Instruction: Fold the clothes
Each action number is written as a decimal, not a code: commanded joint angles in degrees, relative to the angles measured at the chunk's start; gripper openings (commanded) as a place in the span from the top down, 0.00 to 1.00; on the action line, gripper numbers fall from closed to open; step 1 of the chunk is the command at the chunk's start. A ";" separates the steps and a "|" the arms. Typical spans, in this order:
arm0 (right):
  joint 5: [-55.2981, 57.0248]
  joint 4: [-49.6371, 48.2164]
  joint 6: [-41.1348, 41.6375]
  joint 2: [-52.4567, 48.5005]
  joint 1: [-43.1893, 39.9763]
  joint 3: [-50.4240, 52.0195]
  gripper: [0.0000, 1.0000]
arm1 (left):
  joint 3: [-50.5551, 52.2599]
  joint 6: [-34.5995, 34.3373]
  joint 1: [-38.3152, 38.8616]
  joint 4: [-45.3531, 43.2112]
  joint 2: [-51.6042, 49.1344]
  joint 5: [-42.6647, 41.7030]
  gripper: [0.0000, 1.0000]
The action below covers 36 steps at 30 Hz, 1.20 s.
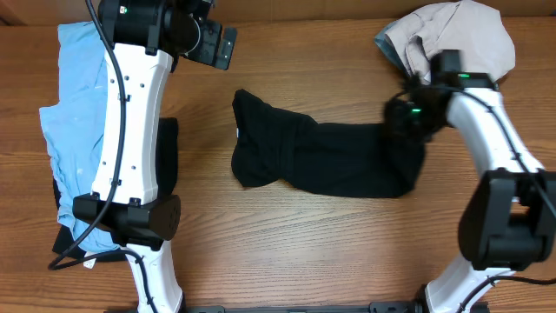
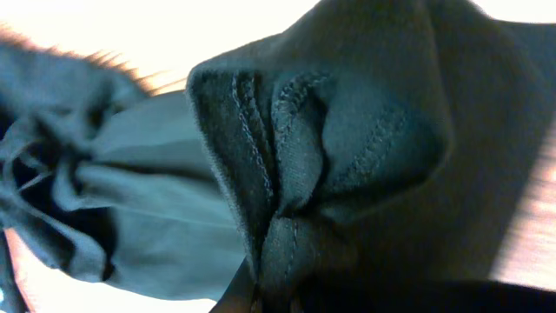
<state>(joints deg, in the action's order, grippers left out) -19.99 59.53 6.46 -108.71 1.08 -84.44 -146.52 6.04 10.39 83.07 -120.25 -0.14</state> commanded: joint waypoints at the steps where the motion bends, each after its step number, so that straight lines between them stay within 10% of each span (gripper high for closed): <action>1: 1.55 -1.68 3.28 1.27 5.75 -1.40 0.96 | -0.20 -0.94 0.02 -0.20 -0.39 0.13 0.00; 5: 1.51 -4.09 5.84 1.27 12.17 -1.40 0.91 | -0.15 -0.94 0.02 -0.22 -0.39 0.13 0.00; 8: 1.49 -5.73 6.71 1.27 15.80 -1.44 0.32 | -0.15 -0.94 0.02 -0.22 -0.39 0.13 0.00; 12: 1.22 -4.66 6.69 1.33 17.07 -3.34 0.05 | 0.46 -0.94 0.02 -0.15 -0.39 0.04 0.00; 24: 8.07 9.27 5.55 1.55 12.55 -12.59 0.02 | 20.26 -0.42 0.02 -1.62 -0.39 -6.95 0.00; 36: 9.68 11.10 5.55 1.55 7.82 -12.59 0.02 | 44.68 5.64 0.13 -22.56 -0.39 -24.65 0.00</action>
<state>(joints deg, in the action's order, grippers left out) -11.18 70.61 12.19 -108.53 9.39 -96.23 -105.01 9.58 10.39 62.70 -120.33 -18.41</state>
